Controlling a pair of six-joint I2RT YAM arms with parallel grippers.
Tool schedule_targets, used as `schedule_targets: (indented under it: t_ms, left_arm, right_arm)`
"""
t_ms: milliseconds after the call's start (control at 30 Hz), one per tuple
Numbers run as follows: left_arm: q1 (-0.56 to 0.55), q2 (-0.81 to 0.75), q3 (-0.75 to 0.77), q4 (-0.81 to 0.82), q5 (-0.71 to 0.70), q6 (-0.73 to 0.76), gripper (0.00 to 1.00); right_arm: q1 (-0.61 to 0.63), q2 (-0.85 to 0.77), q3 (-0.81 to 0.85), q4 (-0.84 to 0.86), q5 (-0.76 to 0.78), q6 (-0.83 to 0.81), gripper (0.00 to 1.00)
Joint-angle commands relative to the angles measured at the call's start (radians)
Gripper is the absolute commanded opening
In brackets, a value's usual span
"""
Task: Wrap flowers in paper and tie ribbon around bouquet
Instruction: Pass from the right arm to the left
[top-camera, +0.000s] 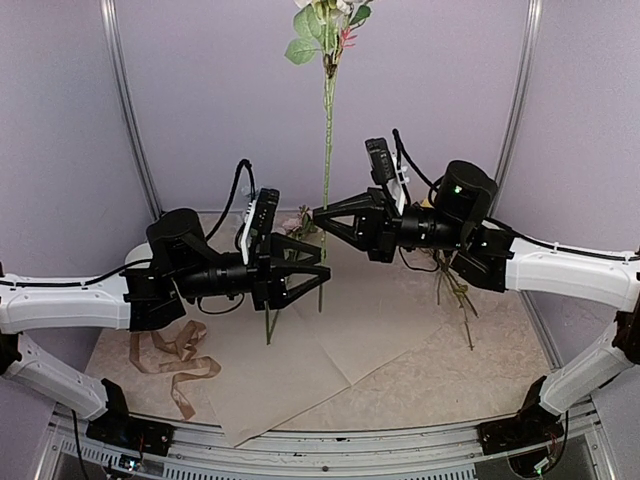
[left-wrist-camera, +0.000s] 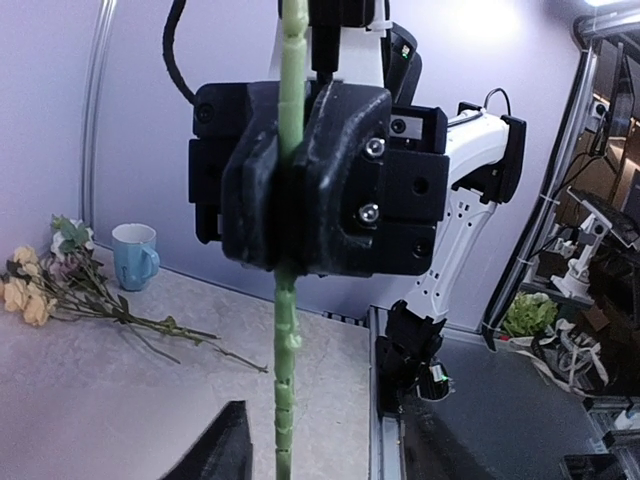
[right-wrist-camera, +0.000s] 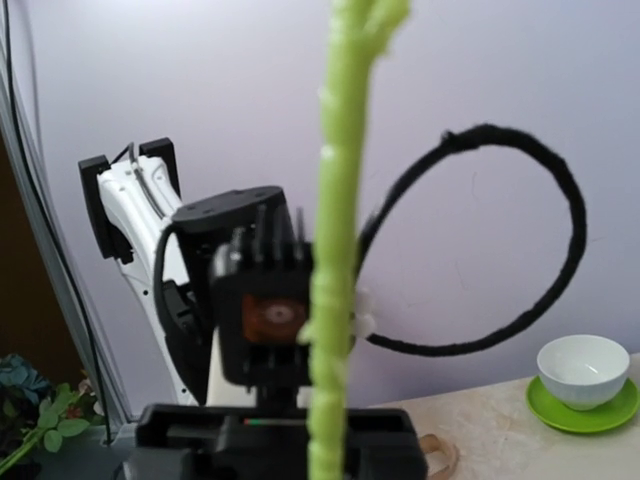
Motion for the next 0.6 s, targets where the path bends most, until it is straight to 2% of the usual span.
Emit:
schedule_targets:
  t_ms: [0, 33, 167, 200, 233, 367, 400, 433, 467, 500, 567]
  left_arm:
    - [-0.001, 0.021, 0.032, 0.020, -0.056, 0.008, 0.35]
    - [-0.001, 0.032, 0.040, 0.007, -0.081, 0.007, 0.30]
    - [0.004, 0.065, 0.059, -0.018, -0.072, 0.001, 0.25]
    - [0.004, 0.067, 0.057, -0.015, -0.069, -0.004, 0.16]
    - [0.004, 0.066, 0.053, -0.009, -0.071, -0.010, 0.01]
    - [0.010, 0.047, 0.039, -0.003, -0.098, -0.034, 0.00]
    - [0.021, 0.046, 0.040, -0.023, -0.114, -0.062, 0.00]
    - [0.042, 0.050, 0.040, -0.042, -0.126, -0.098, 0.00]
    - [0.073, 0.064, 0.036, -0.060, -0.129, -0.155, 0.00]
    - [0.112, 0.081, 0.026, -0.081, -0.127, -0.213, 0.00]
    - [0.191, 0.132, 0.016, -0.151, -0.110, -0.311, 0.00]
  right_arm:
    - [0.013, 0.028, 0.038, -0.006, -0.032, -0.006, 0.00]
    - [0.013, 0.031, 0.041, -0.005, -0.039, -0.003, 0.00]
    - [0.019, 0.042, 0.054, -0.014, -0.053, 0.003, 0.00]
    - [0.019, 0.044, 0.056, -0.015, -0.056, 0.002, 0.00]
    - [0.021, 0.046, 0.055, -0.019, -0.057, 0.002, 0.00]
    - [0.020, 0.046, 0.068, -0.097, 0.003, -0.023, 0.00]
    - [0.018, 0.048, 0.080, -0.150, 0.049, -0.032, 0.10]
    - [0.012, 0.050, 0.095, -0.202, 0.102, -0.039, 0.26]
    - [0.004, 0.059, 0.114, -0.262, 0.156, -0.040, 0.48]
    - [-0.009, 0.066, 0.126, -0.316, 0.218, -0.034, 0.62]
    - [-0.047, 0.074, 0.129, -0.404, 0.313, -0.001, 0.74]
